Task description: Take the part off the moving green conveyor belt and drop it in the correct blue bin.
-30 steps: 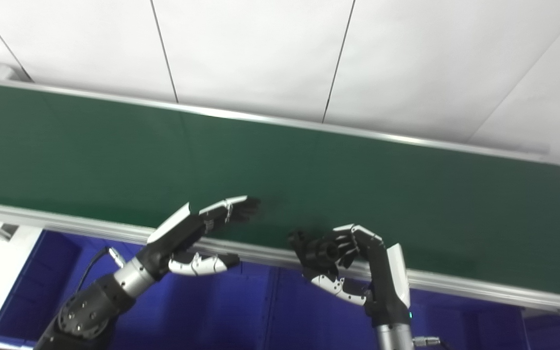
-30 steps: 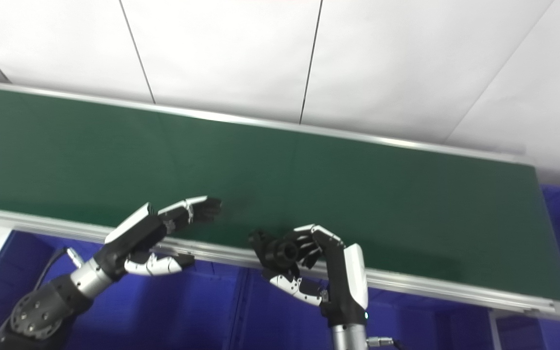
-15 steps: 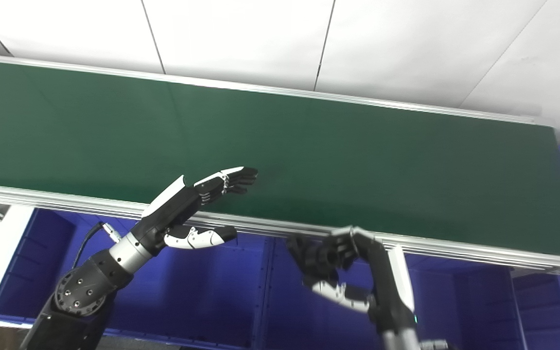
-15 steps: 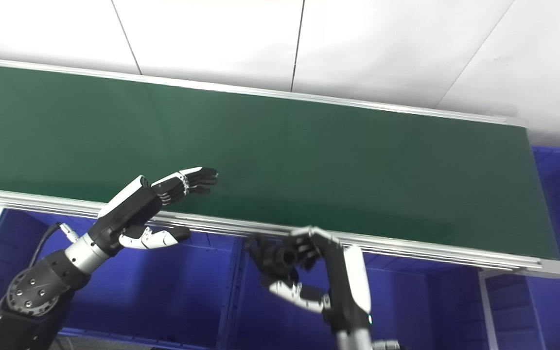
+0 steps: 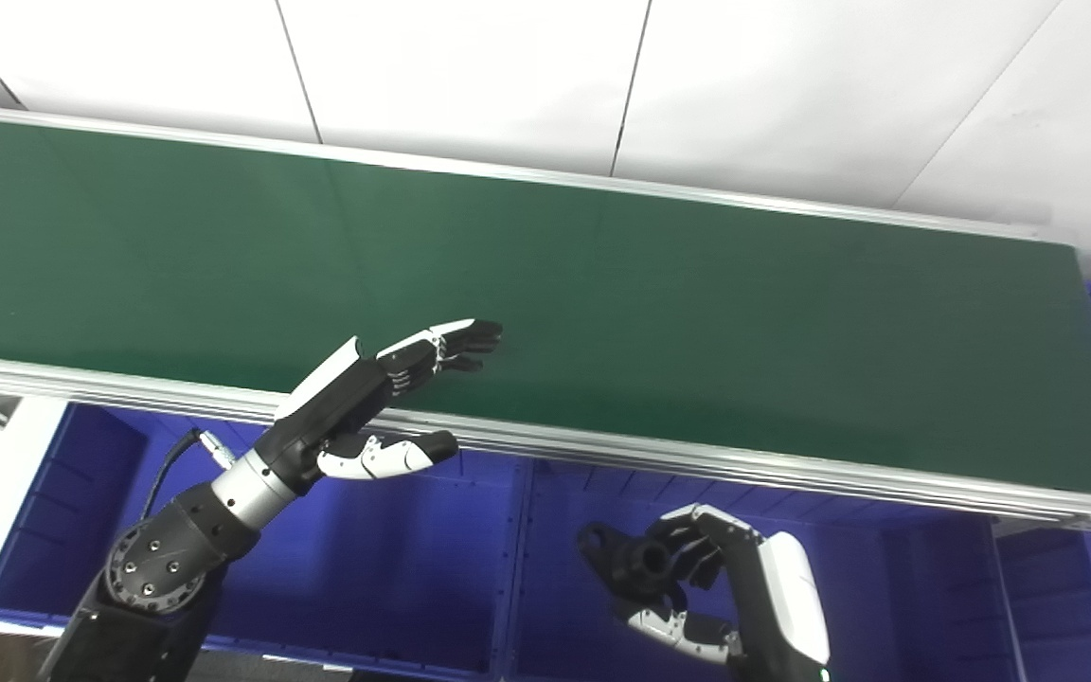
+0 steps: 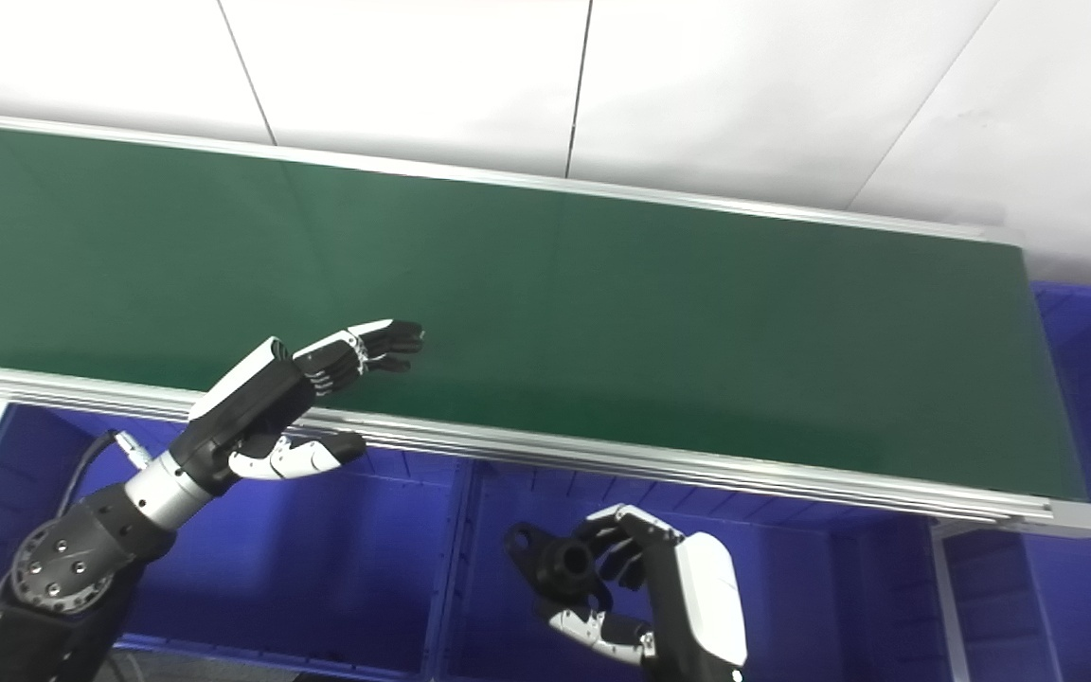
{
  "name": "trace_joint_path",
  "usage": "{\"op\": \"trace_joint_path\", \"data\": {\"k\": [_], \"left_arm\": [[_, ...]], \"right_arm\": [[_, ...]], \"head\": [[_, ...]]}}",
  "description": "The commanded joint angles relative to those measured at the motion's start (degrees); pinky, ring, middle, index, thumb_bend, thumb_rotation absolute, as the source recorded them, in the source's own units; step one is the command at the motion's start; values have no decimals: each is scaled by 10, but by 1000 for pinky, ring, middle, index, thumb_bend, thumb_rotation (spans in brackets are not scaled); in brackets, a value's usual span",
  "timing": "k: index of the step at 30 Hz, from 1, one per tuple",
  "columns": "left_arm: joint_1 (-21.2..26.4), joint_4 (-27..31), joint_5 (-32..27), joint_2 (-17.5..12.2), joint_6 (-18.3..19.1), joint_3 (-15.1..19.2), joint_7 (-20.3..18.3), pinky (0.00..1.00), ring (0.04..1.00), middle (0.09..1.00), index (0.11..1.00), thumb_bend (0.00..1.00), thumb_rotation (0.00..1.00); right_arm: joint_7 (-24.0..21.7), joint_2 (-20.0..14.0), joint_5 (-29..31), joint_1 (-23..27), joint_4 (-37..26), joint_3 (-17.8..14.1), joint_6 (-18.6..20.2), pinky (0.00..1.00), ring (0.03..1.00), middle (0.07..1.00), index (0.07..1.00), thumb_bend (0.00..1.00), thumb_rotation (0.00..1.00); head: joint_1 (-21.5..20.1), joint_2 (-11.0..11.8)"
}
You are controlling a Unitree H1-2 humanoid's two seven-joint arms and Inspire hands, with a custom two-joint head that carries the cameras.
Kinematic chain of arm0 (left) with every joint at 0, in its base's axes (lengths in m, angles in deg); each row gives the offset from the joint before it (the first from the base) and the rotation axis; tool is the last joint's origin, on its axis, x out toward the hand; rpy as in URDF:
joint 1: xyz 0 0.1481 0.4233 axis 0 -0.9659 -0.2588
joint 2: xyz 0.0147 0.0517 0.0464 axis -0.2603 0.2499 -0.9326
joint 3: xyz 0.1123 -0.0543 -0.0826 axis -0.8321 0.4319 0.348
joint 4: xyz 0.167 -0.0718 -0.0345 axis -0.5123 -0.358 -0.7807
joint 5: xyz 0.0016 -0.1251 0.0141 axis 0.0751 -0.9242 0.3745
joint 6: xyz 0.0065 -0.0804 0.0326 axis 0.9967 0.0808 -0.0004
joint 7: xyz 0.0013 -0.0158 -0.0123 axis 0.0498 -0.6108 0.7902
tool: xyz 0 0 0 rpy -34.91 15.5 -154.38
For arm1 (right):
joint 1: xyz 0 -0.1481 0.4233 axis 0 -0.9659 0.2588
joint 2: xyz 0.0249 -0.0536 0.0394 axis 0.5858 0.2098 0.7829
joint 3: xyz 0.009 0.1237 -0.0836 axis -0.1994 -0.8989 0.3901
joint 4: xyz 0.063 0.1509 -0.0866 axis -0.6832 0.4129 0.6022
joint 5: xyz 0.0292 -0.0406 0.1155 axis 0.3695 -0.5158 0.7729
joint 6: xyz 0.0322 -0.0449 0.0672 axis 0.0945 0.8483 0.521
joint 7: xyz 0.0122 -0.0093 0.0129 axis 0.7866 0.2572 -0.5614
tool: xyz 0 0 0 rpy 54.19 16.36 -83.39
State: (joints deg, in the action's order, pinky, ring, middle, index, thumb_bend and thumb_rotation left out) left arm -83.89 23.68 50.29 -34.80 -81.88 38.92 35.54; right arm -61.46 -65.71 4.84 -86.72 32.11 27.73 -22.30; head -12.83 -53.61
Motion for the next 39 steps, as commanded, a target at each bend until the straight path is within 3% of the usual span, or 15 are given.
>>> {"op": "trace_joint_path", "data": {"k": [1,4,5,6,7,9,12,13,16,17,19,21,24,32,39], "left_arm": [[9,16,-11,-8,-9,2,-2,837,892,901,888,343,518],[8,17,-10,-6,-8,2,-3,836,892,901,889,361,560],[7,18,-9,-5,-8,1,-3,836,892,901,889,362,562],[6,19,-9,-4,-8,0,-3,833,890,901,889,358,564],[6,21,-10,-4,-8,0,-3,832,889,902,889,357,564],[4,25,-12,-4,-4,1,-2,835,891,901,889,350,544],[1,29,-16,-5,4,4,-1,847,900,906,891,342,510],[1,29,-17,-6,5,4,-1,851,902,907,893,341,510],[0,25,-12,-10,3,7,-1,841,892,904,887,339,510],[0,23,-10,-11,3,8,-1,831,884,902,884,330,506],[0,20,-11,-13,1,8,-3,824,878,899,881,324,499],[0,17,-15,-15,1,8,-6,822,875,896,878,327,494],[-2,15,-16,-20,-3,6,-12,814,869,893,875,318,451],[-17,14,-28,-32,-15,-4,-34,801,863,888,865,346,393],[-29,22,-19,-38,-4,-9,-45,820,880,907,884,354,430]], "right_arm": [[4,4,-50,14,11,6,34,354,402,475,518,516,0],[-4,8,-113,45,54,21,81,481,444,506,502,517,0],[-55,9,-143,57,54,30,119,487,446,508,501,517,0],[-93,10,-163,65,51,38,147,686,716,733,695,632,173],[-120,9,-176,70,45,45,163,754,808,810,761,671,232],[-134,5,-173,71,29,54,172,865,889,875,802,673,365],[-99,0,-135,59,3,52,146,825,840,835,765,649,366],[-83,-1,-123,55,-1,50,136,748,789,794,731,661,319],[37,-1,-42,31,-7,36,39,599,652,676,659,655,231],[68,-2,-20,27,-6,33,7,541,591,620,634,605,197],[102,-2,19,17,-12,29,-40,521,571,601,625,558,213],[106,-1,54,6,-33,29,-64,540,600,631,647,506,309],[97,-2,99,-8,-64,34,-92,609,685,721,722,462,533],[74,8,136,-11,-94,44,-116,688,767,809,802,407,695],[28,9,175,-3,-105,50,-99,734,810,848,836,372,780]], "head": [[-1,2],[5,2],[8,4],[8,4],[10,4],[11,2],[8,1],[7,1],[7,2],[7,2],[4,3],[2,5],[0,6],[7,5],[7,1]]}}
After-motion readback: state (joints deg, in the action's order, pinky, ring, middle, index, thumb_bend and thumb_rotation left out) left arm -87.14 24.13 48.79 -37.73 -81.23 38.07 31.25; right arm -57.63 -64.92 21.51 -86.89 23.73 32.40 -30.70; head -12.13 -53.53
